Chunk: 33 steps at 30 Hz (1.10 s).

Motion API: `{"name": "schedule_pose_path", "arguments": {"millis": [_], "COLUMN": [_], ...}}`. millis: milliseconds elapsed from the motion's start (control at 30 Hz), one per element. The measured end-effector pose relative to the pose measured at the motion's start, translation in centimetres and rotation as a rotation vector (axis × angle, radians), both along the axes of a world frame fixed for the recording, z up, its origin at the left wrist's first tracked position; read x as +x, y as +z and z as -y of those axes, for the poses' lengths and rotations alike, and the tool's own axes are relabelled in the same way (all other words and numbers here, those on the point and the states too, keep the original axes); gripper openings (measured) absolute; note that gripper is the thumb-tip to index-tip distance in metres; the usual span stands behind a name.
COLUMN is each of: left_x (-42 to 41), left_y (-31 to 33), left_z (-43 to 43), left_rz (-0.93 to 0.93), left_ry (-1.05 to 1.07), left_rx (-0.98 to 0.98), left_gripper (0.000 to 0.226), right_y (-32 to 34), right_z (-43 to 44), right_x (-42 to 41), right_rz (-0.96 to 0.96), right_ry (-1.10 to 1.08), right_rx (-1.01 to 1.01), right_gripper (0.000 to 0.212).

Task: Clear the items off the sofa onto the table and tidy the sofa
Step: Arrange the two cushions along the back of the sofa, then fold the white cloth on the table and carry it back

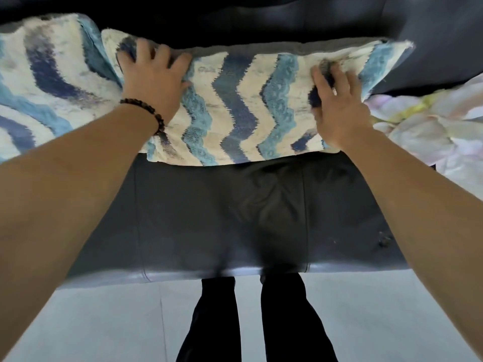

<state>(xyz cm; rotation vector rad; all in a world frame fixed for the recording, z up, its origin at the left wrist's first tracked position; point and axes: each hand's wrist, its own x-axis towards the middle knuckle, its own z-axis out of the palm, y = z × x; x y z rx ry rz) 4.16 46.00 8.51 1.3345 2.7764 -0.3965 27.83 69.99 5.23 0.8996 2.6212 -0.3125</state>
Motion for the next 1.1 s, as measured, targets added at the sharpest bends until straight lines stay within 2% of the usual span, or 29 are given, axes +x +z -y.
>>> {"name": "schedule_pose_path", "arguments": {"millis": [67, 133, 233, 333, 367, 400, 467, 500, 567, 667, 733, 800, 867, 933, 1000, 1100], "left_x": [-1.3, -1.7, 0.7, 4.1, 4.8, 5.1, 4.8, 4.5, 4.0, 4.0, 4.5, 5.1, 5.8, 7.2, 9.4, 14.3], "left_y": [-0.1, -0.4, -1.3, -2.0, -2.5, -2.8, -3.4, -3.6, -4.3, -5.5, -5.9, -5.4, -4.4, -2.5, 0.1, 4.6], "left_z": [0.3, -0.6, -2.0, -0.6, 0.4, 1.4, 2.9, 3.0, 2.4, 0.9, 0.5, 0.6, 1.1, 1.8, 2.9, 4.8], "left_rz": [-0.035, -0.038, -0.03, 0.003, 0.029, 0.055, 0.097, 0.092, 0.048, -0.007, 0.011, 0.087, 0.222, 0.381, 0.473, 0.516], "left_ry": [-0.006, 0.087, 0.233, 0.093, 0.013, -0.044, -0.086, -0.085, -0.067, -0.002, 0.036, 0.061, 0.086, 0.12, 0.141, 0.23], "left_rx": [-0.029, -0.013, 0.077, 0.191, 0.186, 0.141, 0.004, -0.033, -0.067, -0.103, -0.128, -0.108, 0.032, 0.264, 0.482, 0.657], "left_gripper": [0.042, 0.044, 0.058, 0.067, 0.072, 0.087, 0.121, 0.128, 0.133, 0.136, 0.132, 0.119, 0.093, 0.065, 0.048, 0.038], "right_y": [-0.2, -0.6, -0.9, -1.6, -1.9, -2.2, -2.9, -3.1, -3.3, -2.9, -2.7, -2.5, -2.1, -0.7, 1.6, 5.8], "right_z": [0.0, 0.7, 3.2, 5.3, 5.8, 5.9, 5.5, 4.9, 3.5, 2.2, 2.7, 3.7, 4.7, 6.0, 8.1, 11.8], "right_x": [-0.3, -0.5, 0.2, 2.3, 2.9, 3.4, 3.6, 3.1, 1.1, -2.2, -2.8, -2.0, -0.4, 1.2, 3.3, 7.7], "right_rz": [0.019, -0.001, -0.225, -0.364, -0.354, -0.326, -0.257, -0.215, -0.125, -0.009, 0.026, 0.019, -0.012, -0.082, -0.263, -0.618], "right_ry": [0.009, -0.024, -0.178, -0.19, -0.157, -0.122, -0.029, 0.018, 0.048, -0.019, -0.043, -0.058, -0.096, -0.151, -0.208, -0.258], "right_rx": [0.023, 0.086, 0.15, 0.09, 0.064, 0.048, 0.051, 0.059, 0.04, -0.058, -0.066, -0.063, -0.126, -0.228, -0.263, -0.123], "right_gripper": [0.079, 0.092, 0.092, 0.087, 0.088, 0.089, 0.093, 0.094, 0.096, 0.097, 0.097, 0.095, 0.085, 0.067, 0.053, 0.037]}}
